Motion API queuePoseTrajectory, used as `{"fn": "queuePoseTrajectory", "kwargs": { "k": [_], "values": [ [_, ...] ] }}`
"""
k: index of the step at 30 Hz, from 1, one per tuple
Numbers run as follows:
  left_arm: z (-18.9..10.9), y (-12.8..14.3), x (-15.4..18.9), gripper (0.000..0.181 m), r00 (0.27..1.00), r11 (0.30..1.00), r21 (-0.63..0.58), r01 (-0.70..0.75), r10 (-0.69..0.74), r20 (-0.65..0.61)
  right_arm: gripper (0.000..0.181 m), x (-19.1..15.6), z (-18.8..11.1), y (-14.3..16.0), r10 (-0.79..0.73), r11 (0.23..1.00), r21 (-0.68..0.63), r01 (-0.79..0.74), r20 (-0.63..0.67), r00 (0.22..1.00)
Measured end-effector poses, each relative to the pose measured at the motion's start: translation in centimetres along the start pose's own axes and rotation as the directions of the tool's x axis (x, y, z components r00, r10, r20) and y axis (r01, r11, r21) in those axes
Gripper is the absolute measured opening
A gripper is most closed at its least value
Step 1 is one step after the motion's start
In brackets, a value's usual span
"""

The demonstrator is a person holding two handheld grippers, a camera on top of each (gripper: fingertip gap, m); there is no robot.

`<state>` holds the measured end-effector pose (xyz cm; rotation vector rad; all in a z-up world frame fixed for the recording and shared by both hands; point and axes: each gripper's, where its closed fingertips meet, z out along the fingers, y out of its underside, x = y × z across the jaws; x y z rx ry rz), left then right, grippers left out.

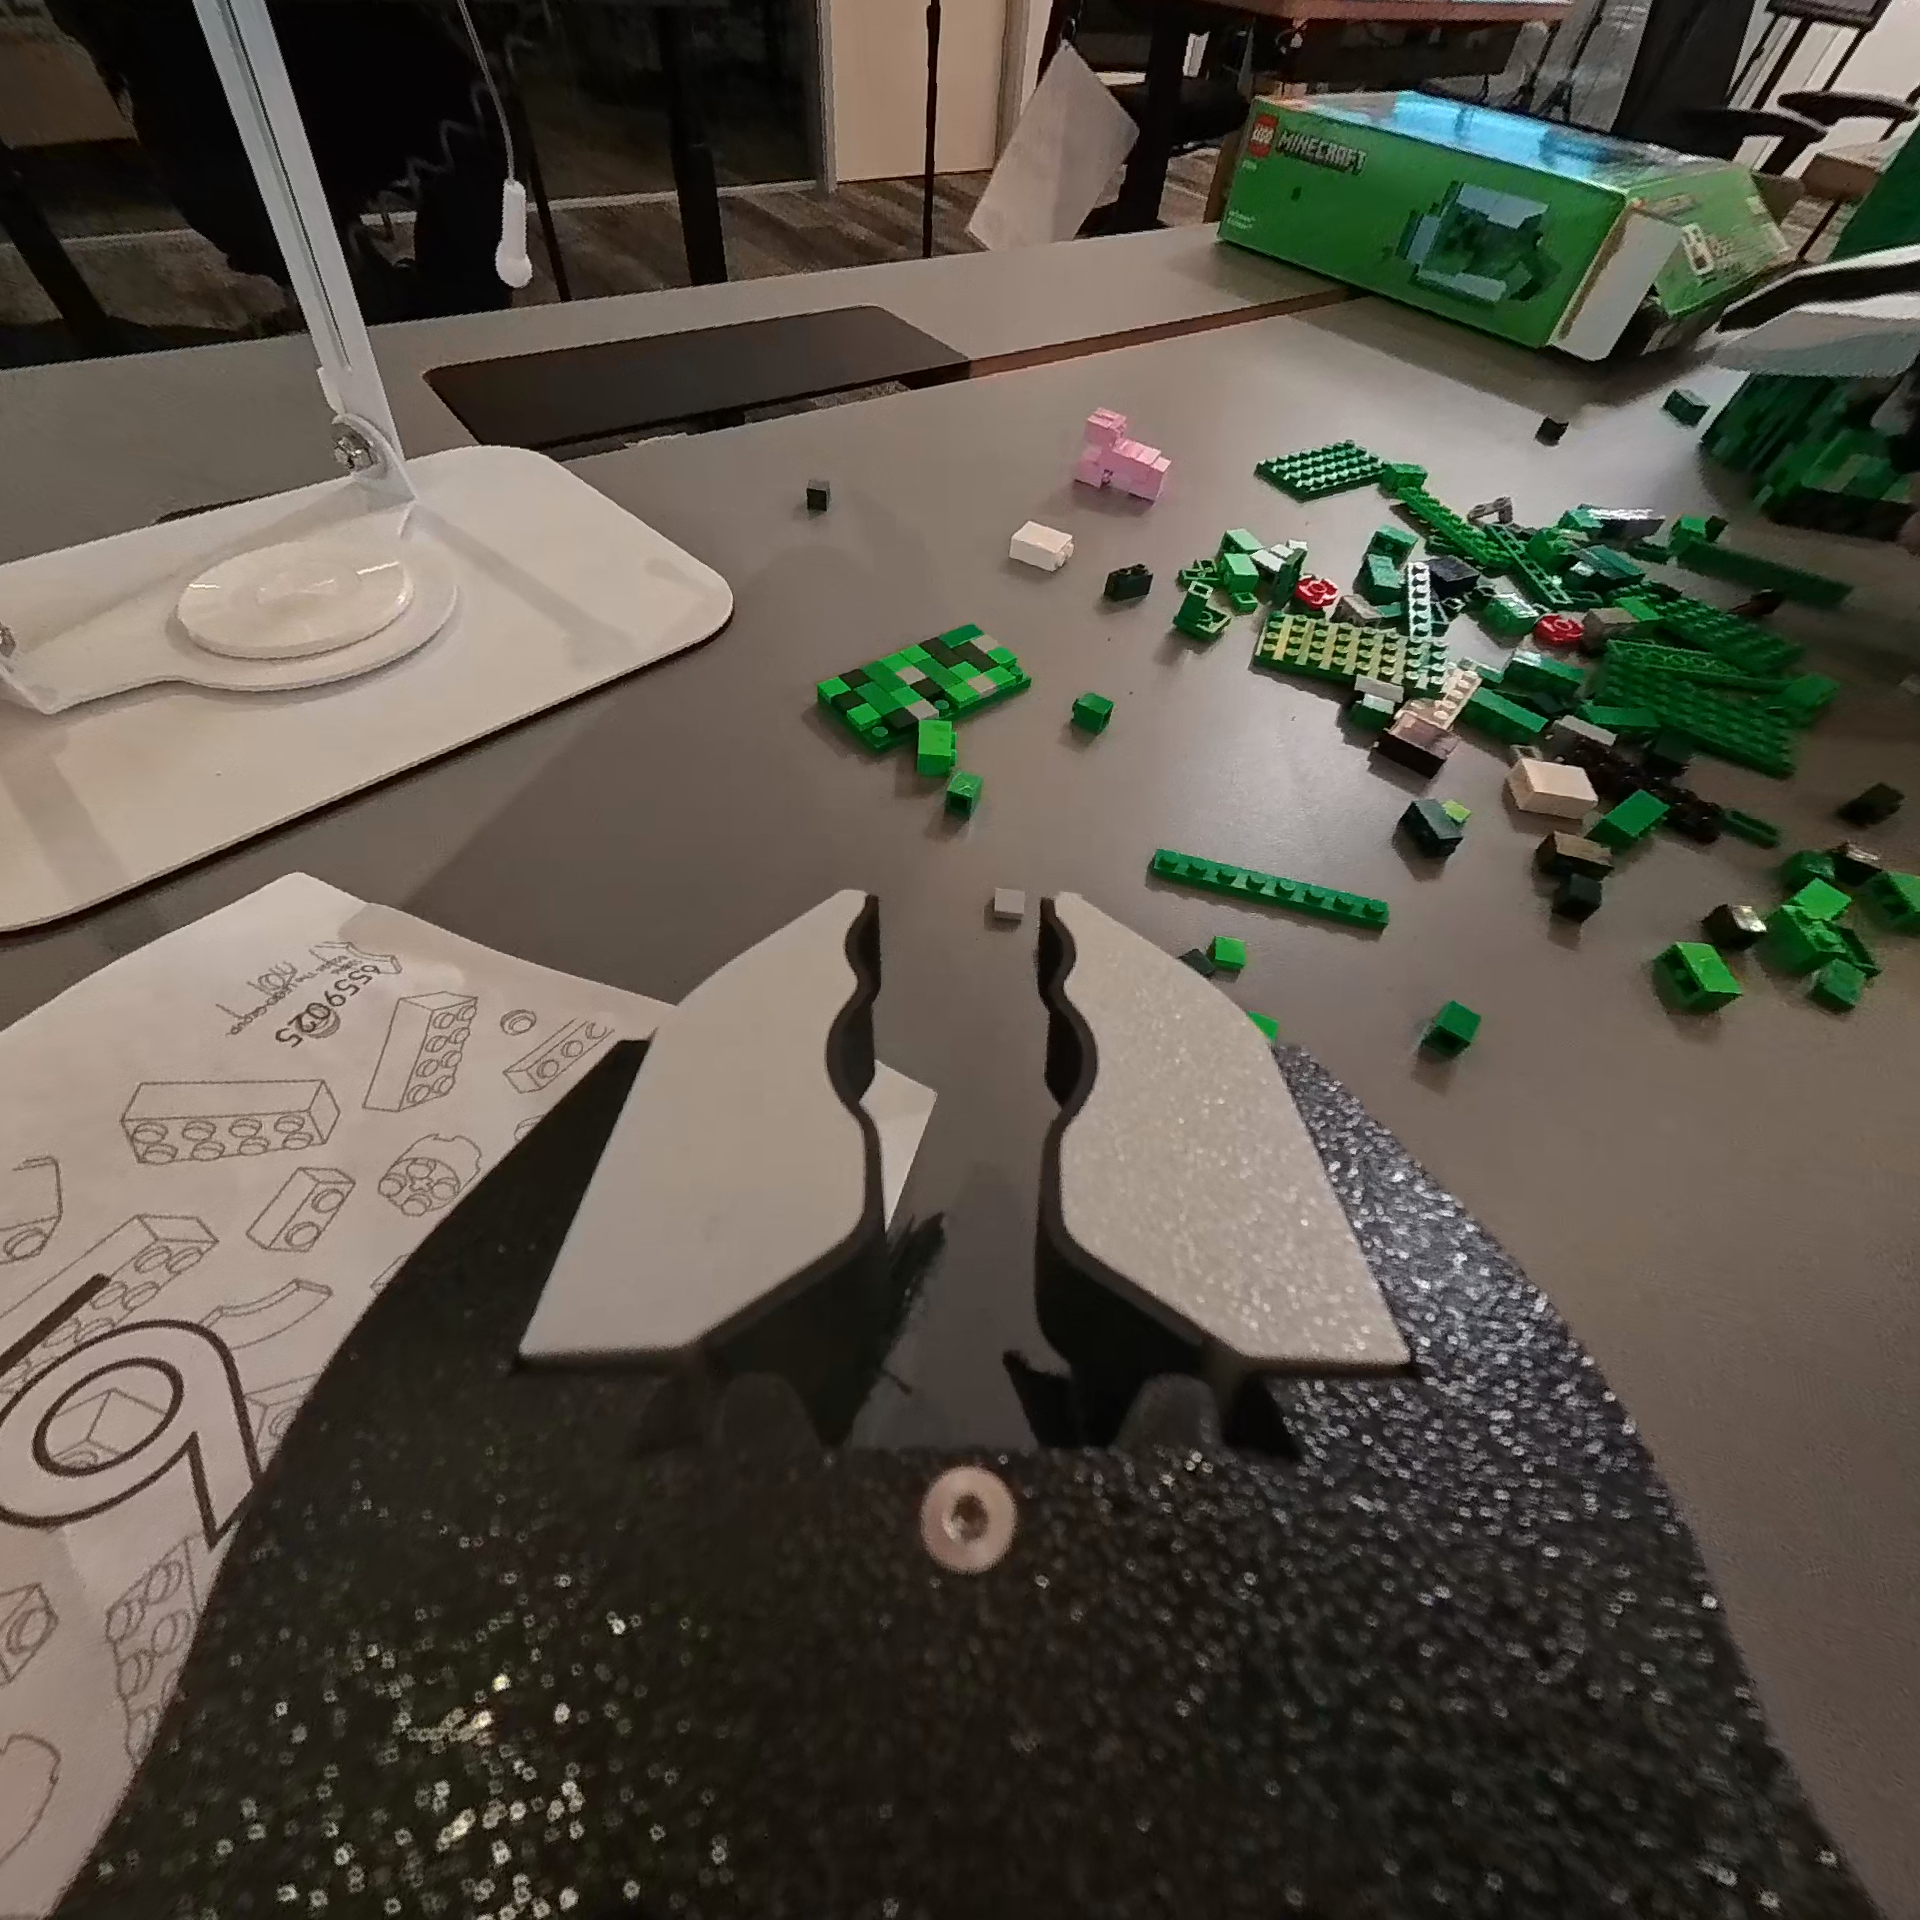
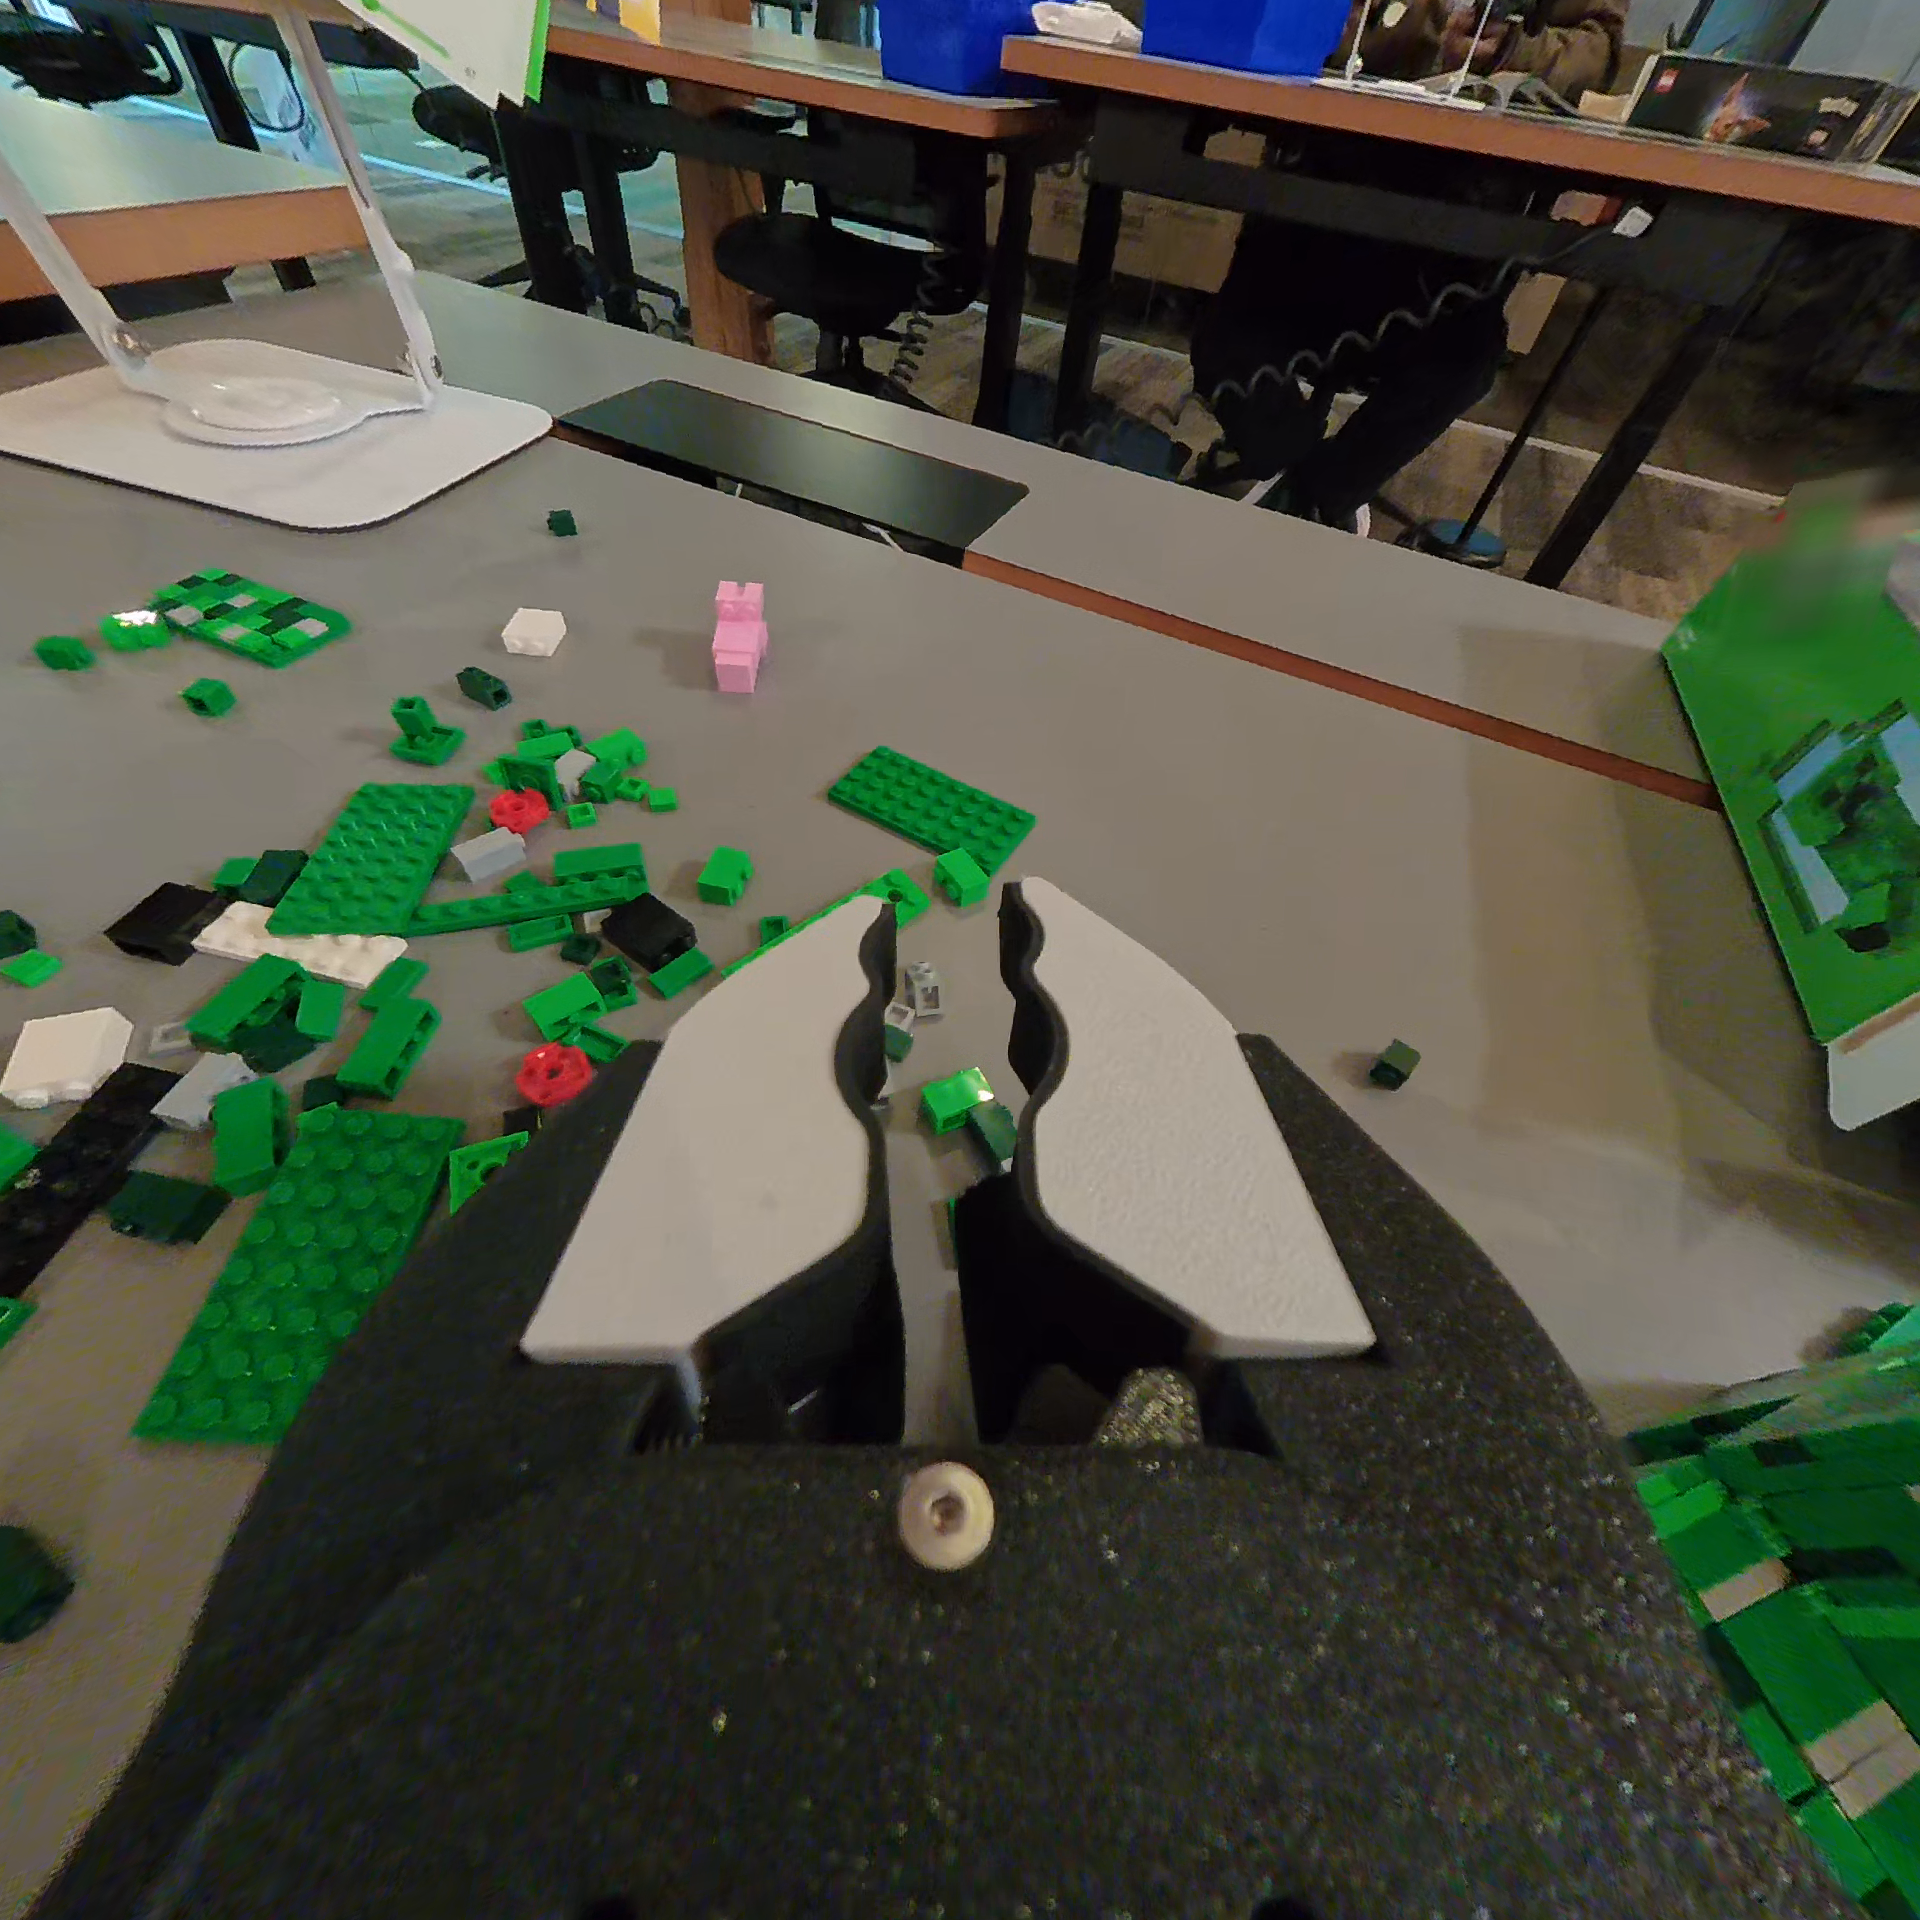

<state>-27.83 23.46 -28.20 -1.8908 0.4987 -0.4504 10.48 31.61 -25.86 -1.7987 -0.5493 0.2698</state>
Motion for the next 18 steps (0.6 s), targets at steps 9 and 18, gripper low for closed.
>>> {"fn": "queuePoseTrajectory", "kwargs": {
  "k": [9,18],
  "values": [
    [0.1,0.1,0.1,0.029,1.0,1.0,-0.006,-0.008,0.008,0.001,0.021,-0.3,0.2,0.2,-0.001,1.0,-0.012,0.001,0.013,1.0],
    [-0.2,-0.2,-0.3,0.03,1.0,1.0,0.021,0.006,-0.007,0.019,0.04,-8.9,2.6,-0.3,-0.017,0.995,-0.086,0.052,0.368,0.93]
  ]
}}
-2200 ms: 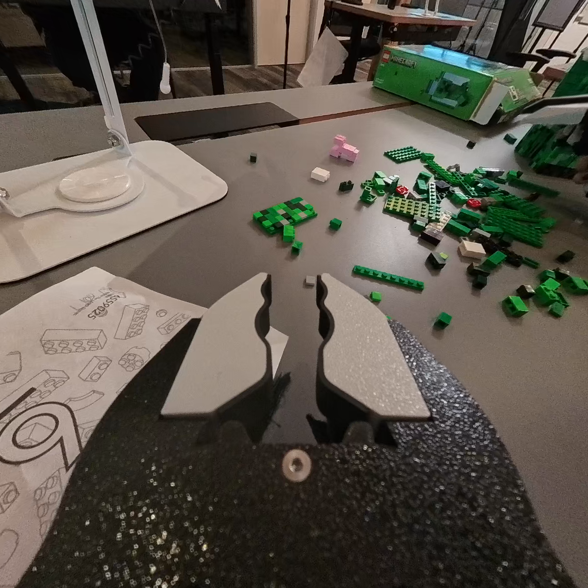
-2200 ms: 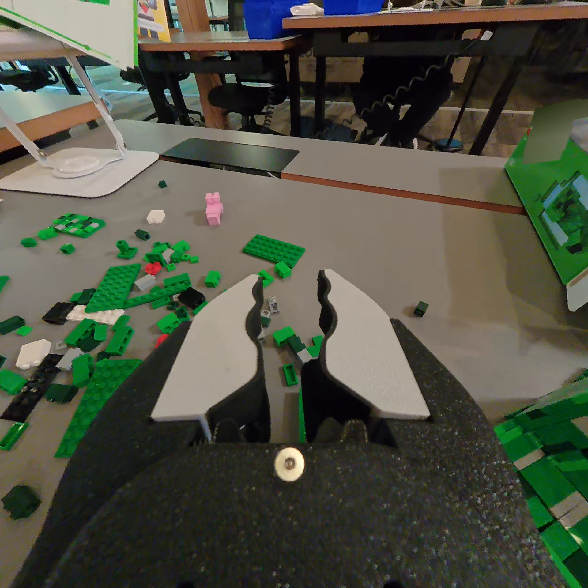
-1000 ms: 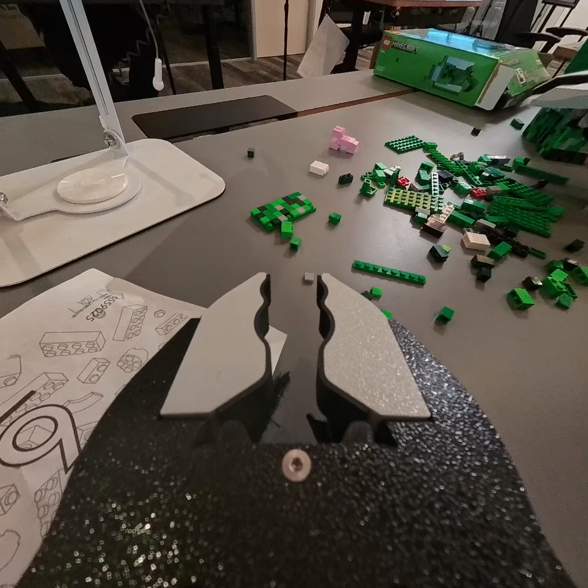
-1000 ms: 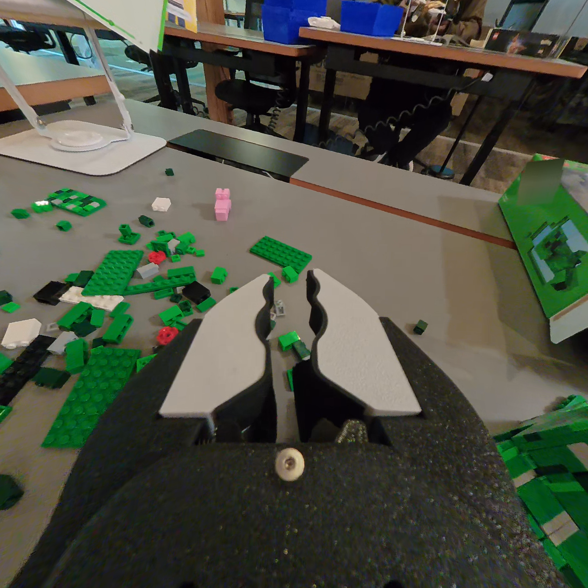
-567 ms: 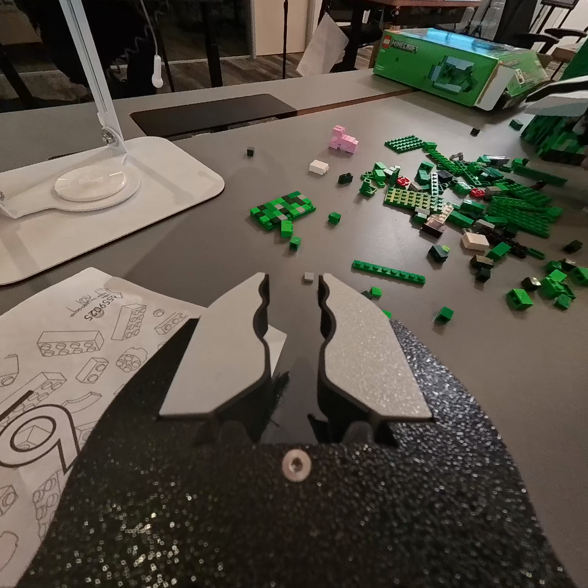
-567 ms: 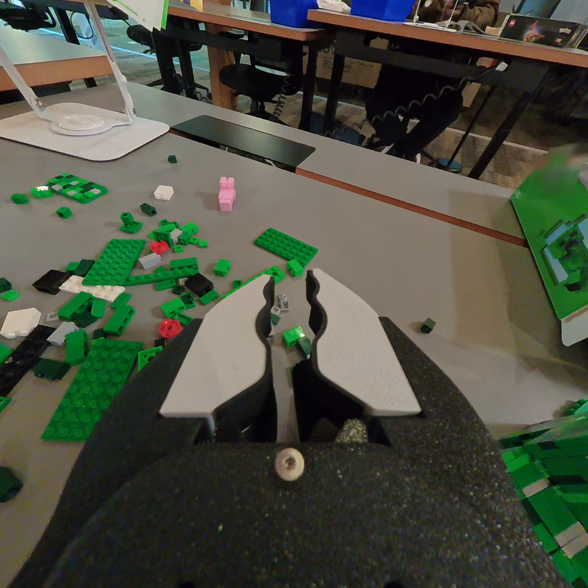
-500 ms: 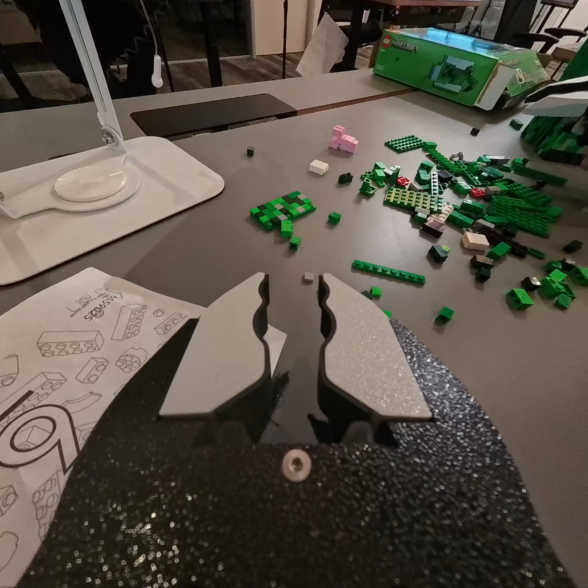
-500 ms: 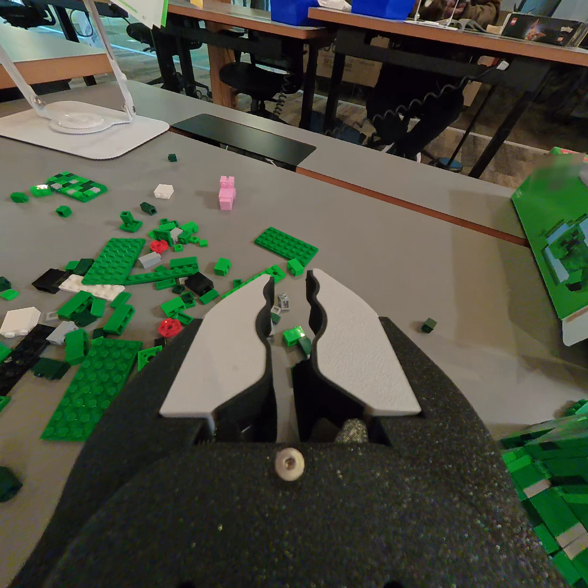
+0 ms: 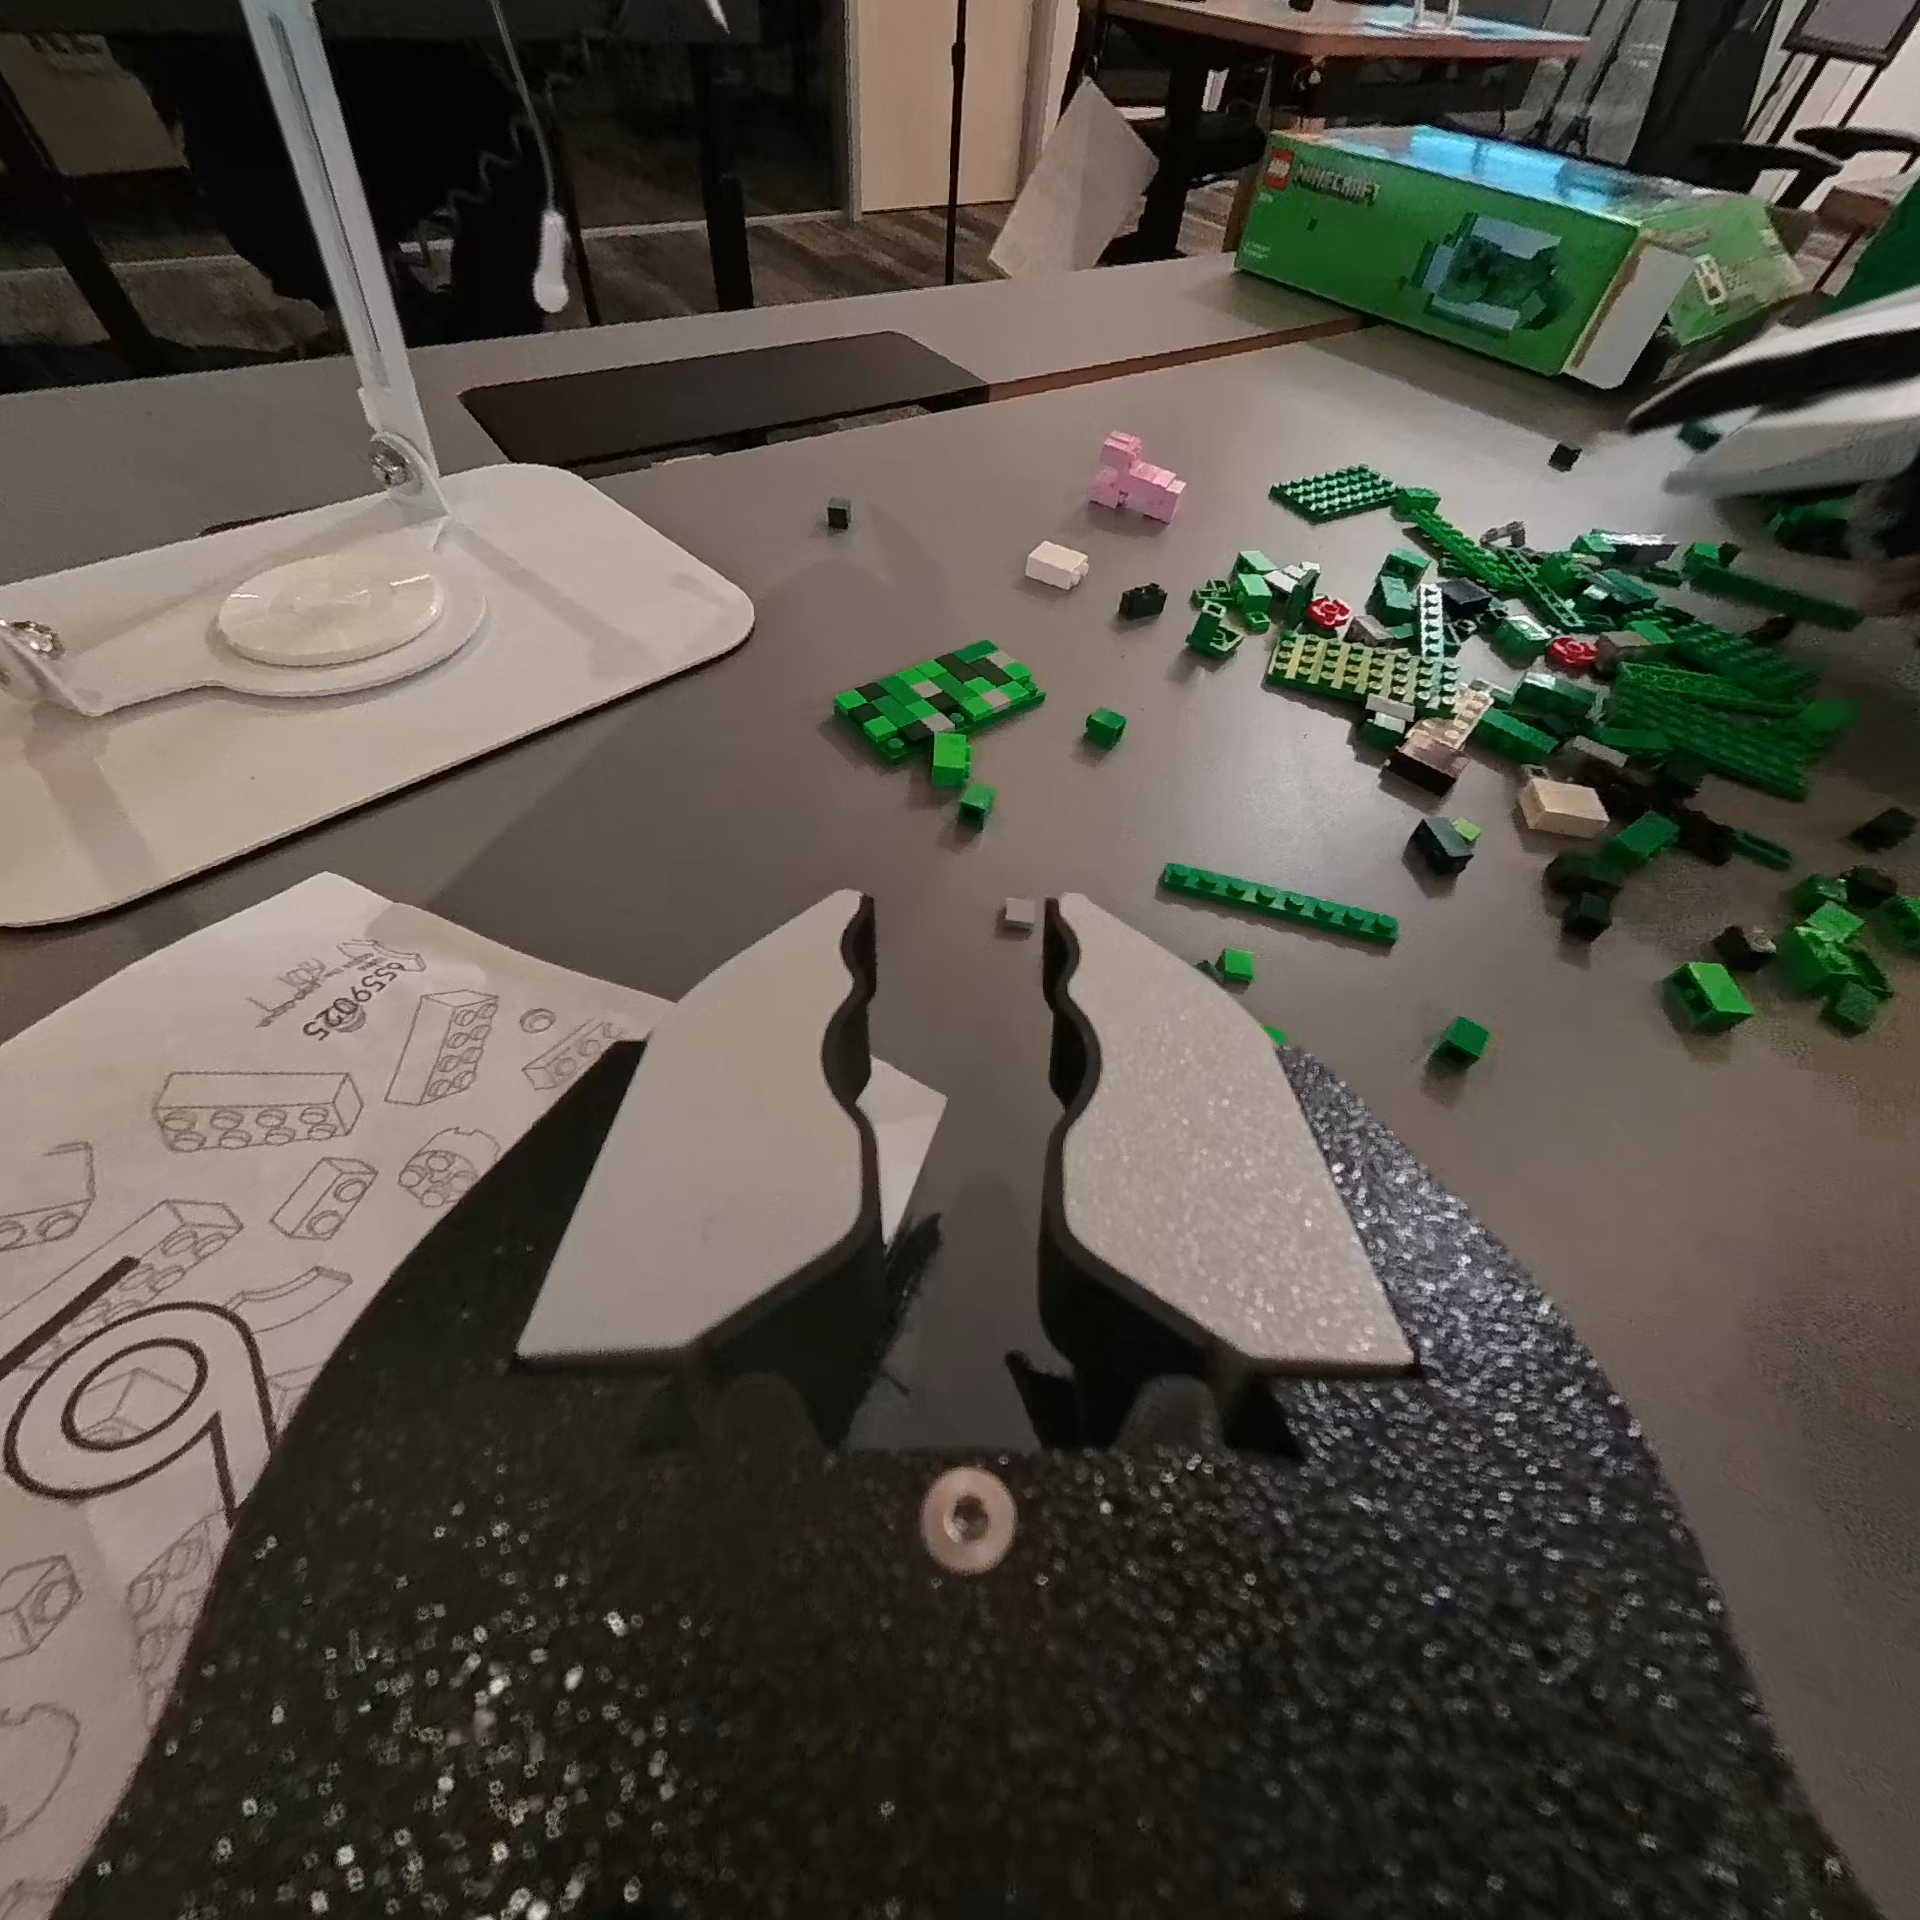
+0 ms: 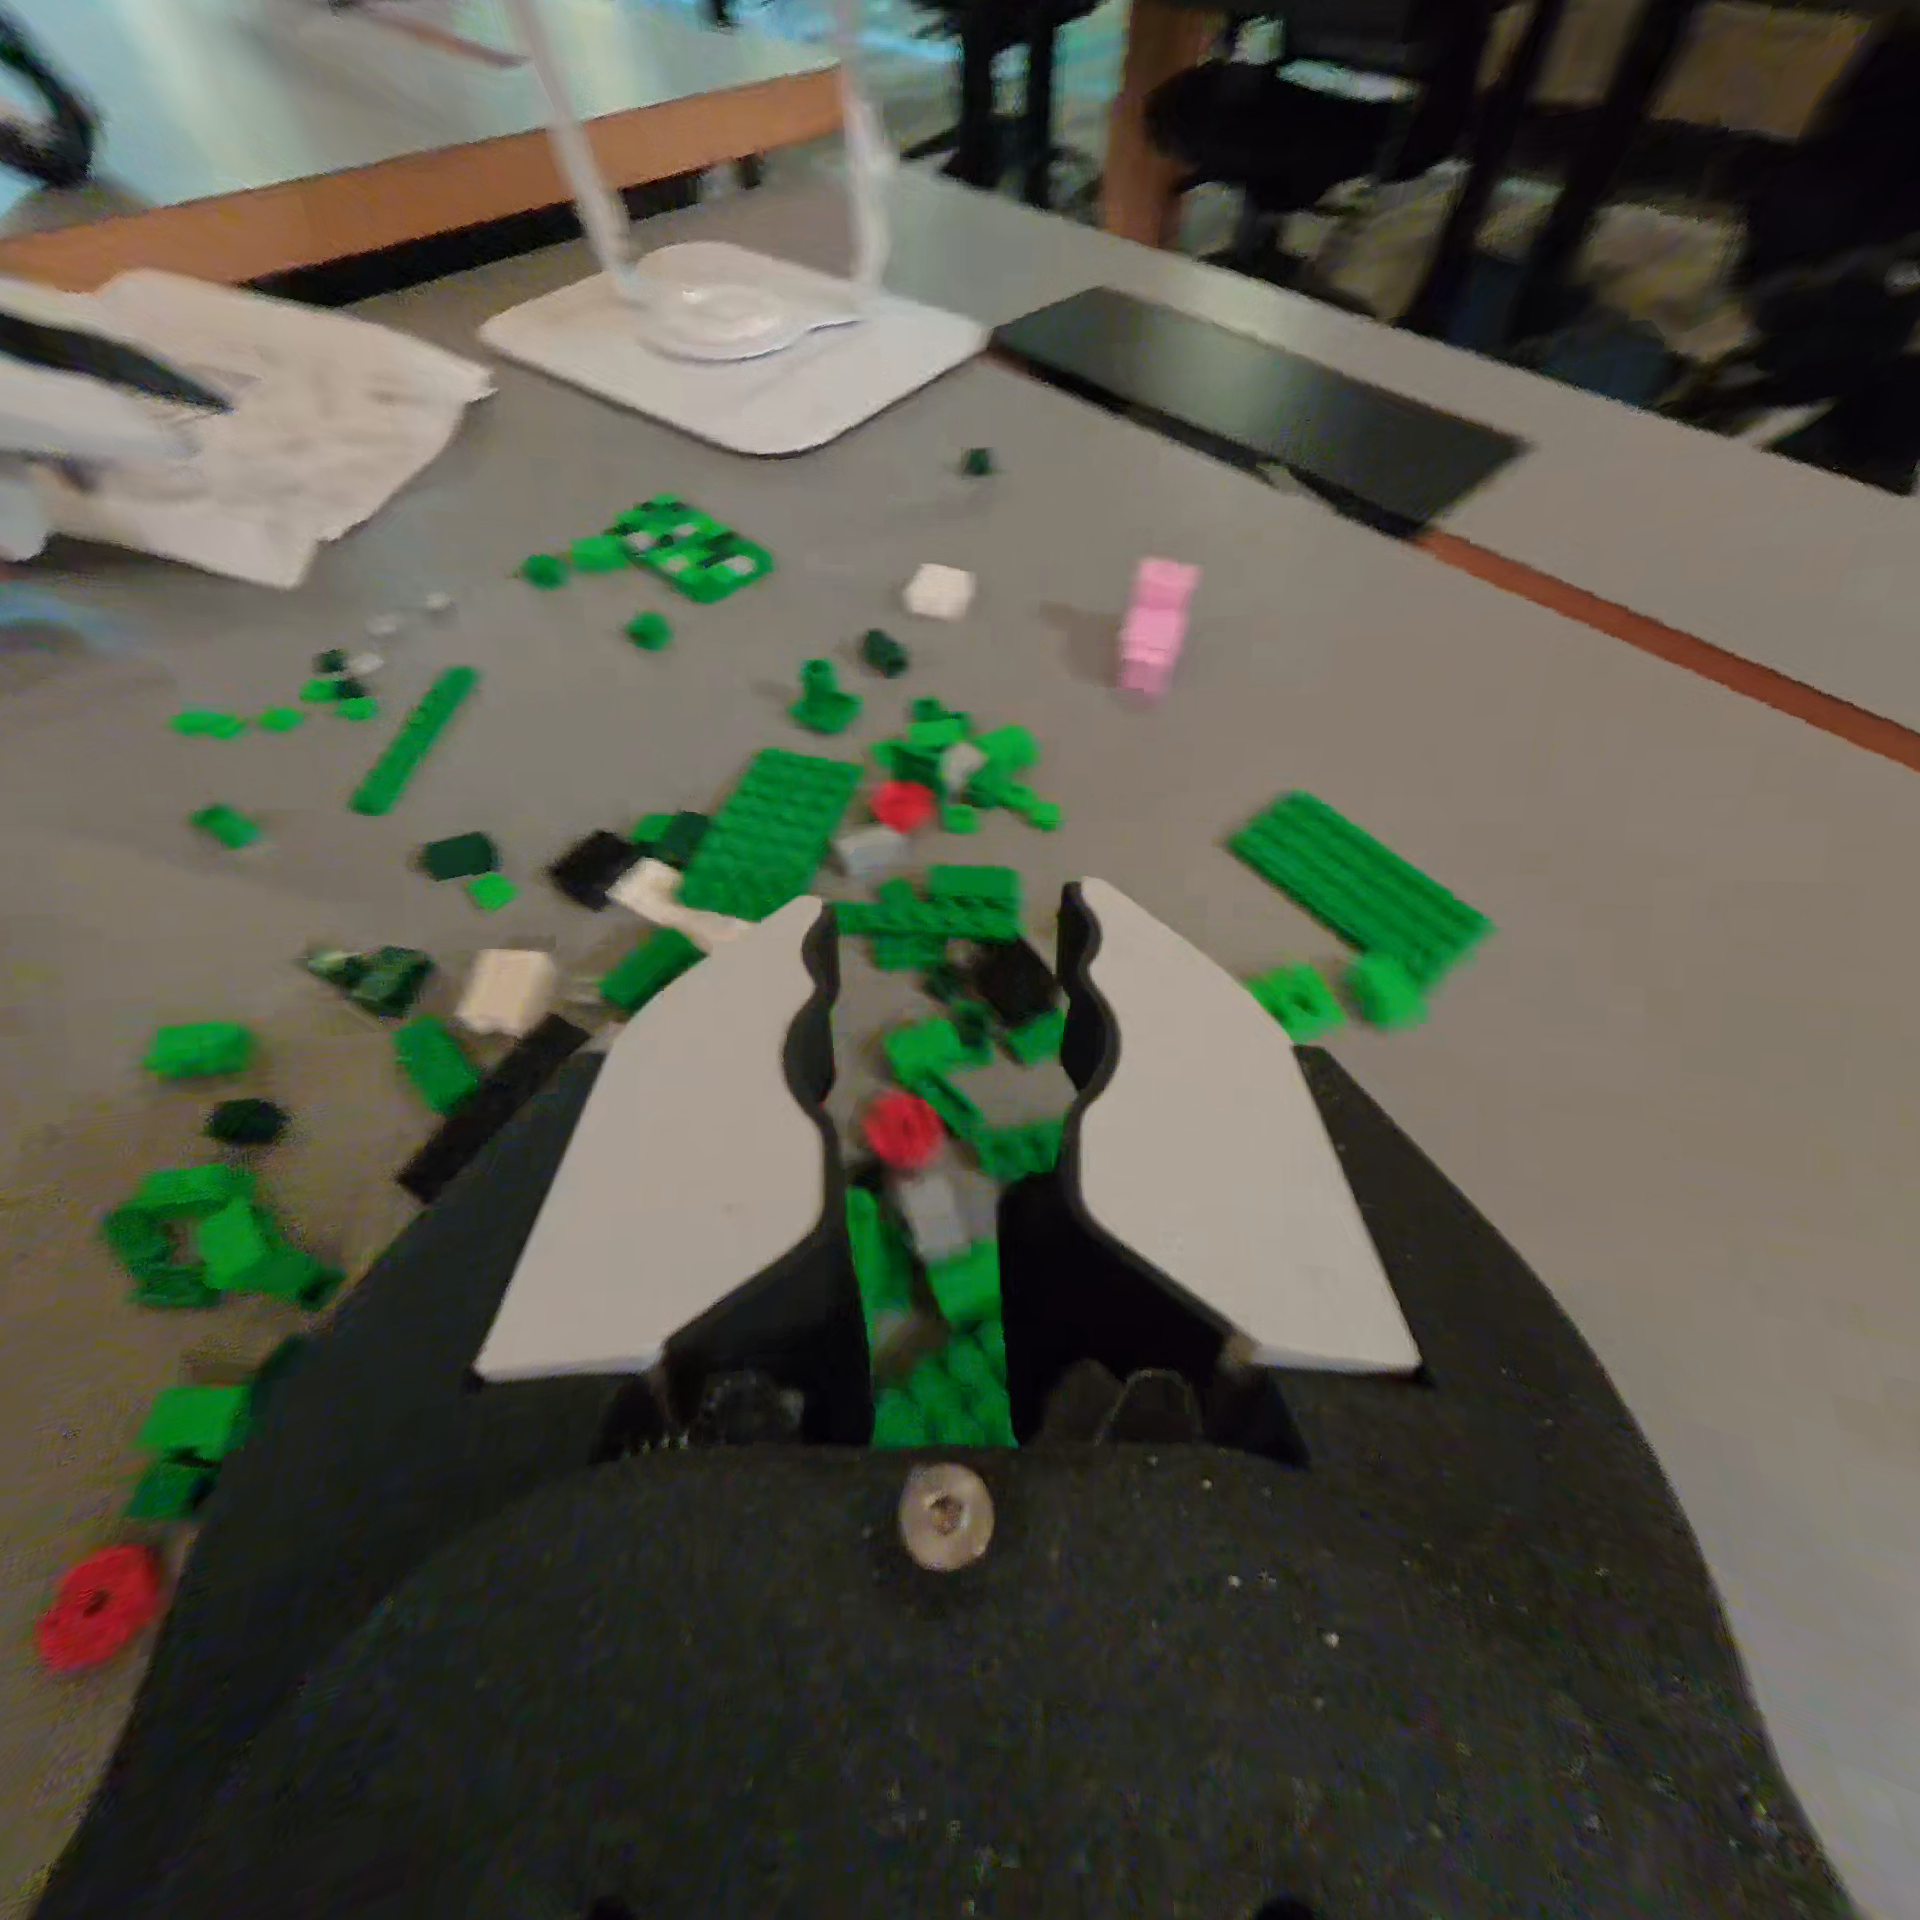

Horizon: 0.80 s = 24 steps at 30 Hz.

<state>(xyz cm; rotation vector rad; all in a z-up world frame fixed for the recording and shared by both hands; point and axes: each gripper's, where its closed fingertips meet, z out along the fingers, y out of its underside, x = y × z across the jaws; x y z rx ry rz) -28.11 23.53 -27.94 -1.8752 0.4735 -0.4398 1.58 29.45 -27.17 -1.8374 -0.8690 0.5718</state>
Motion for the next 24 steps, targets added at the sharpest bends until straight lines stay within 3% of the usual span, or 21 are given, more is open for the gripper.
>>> {"fn": "queuePoseTrajectory", "kwargs": {
  "k": [7,13,19,22,24],
  "values": [
    [-0.2,-0.2,-0.2,0.031,1.0,1.0,0.019,0.024,-0.024,-0.004,0.044,-8.1,10.7,-5.7,-0.193,0.959,-0.12,0.255,0.38,0.905],
    [-0.1,-0.2,-0.1,0.031,1.0,1.0,0.017,0.014,-0.014,-0.003,0.056,-10.4,19.2,-4.0,-0.189,0.844,-0.344,0.411,0.527,0.829],
    [-0.1,-0.2,-0.2,0.03,1.0,1.0,0.018,0.023,-0.023,-0.004,0.048,-12.4,20.5,-4.0,-0.242,0.796,-0.315,0.517,0.616,0.749],
    [-0.1,-0.1,-0.1,0.03,1.0,1.0,0.009,0.013,-0.013,-0.004,0.053,-11.5,20.7,-3.2,-0.293,0.723,-0.362,0.589,0.611,0.736],
    [0.0,-0.1,0.1,0.03,1.0,1.0,0.009,0.009,-0.009,-0.009,0.055,-11.2,20.8,-2.9,-0.237,0.715,-0.405,0.57,0.627,0.742]
  ]
}}
